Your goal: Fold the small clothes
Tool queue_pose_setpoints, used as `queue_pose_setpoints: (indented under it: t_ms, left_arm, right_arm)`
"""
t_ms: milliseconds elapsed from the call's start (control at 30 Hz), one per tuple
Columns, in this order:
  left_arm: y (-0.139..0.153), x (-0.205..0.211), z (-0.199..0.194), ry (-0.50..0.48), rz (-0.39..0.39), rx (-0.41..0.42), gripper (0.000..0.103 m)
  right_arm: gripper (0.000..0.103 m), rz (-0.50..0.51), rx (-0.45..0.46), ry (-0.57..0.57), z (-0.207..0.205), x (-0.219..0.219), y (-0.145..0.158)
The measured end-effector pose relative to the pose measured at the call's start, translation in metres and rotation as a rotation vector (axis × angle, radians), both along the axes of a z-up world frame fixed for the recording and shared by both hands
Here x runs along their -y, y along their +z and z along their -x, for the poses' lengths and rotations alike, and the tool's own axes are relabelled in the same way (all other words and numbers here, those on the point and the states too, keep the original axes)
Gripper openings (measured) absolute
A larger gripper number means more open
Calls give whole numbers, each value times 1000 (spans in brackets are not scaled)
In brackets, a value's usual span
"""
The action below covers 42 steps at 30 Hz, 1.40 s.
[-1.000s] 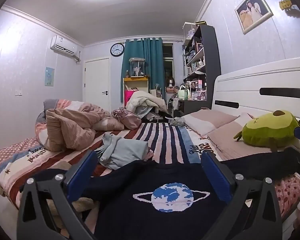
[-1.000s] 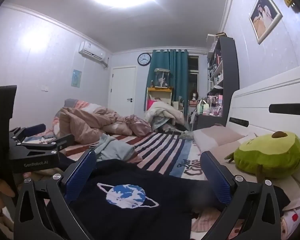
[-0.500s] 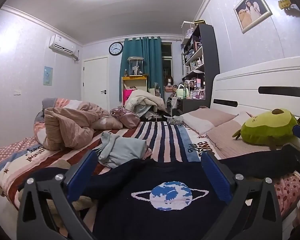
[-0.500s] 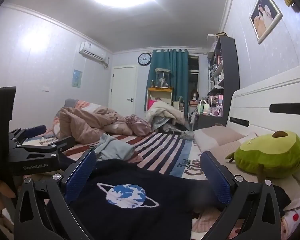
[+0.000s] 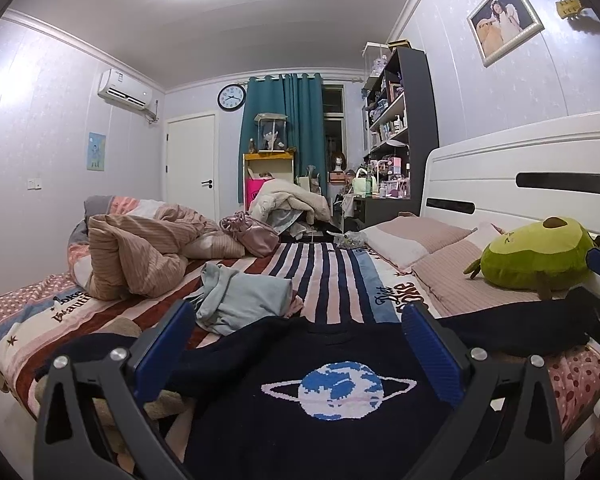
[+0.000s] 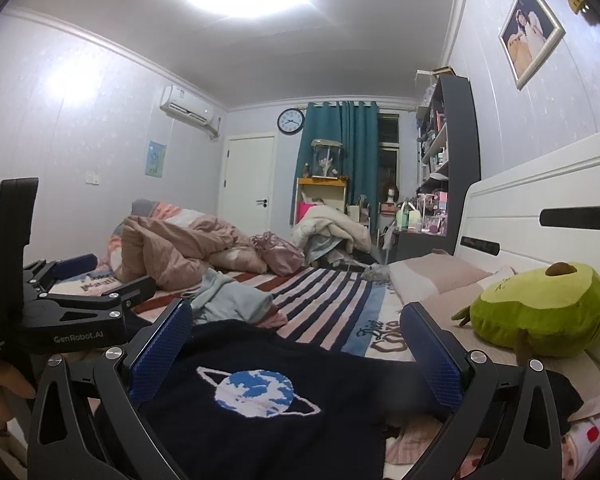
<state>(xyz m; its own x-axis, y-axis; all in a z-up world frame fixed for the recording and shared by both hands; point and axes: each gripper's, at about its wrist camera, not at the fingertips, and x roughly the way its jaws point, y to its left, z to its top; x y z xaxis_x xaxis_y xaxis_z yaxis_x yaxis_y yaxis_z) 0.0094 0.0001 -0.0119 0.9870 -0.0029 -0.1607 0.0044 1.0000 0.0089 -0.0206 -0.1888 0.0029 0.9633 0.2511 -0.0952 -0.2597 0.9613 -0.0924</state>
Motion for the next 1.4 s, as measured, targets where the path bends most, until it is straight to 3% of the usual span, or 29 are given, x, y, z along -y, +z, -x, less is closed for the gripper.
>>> queue_pose_setpoints:
  t_ms: [1133,1300,1400]
  left_arm:
    - [-2,4,-2,10,-9,11,102]
    - [-3,2,-3,-5,-7,0,102]
    - [-5,-3,-6,-5,-13,-17,102]
  right_arm:
    - [103,-33,-17,12,3,4,4]
    - [103,-56,-14,54,4,2,2]
    - [103,-69,-14,-5,3,0,-2]
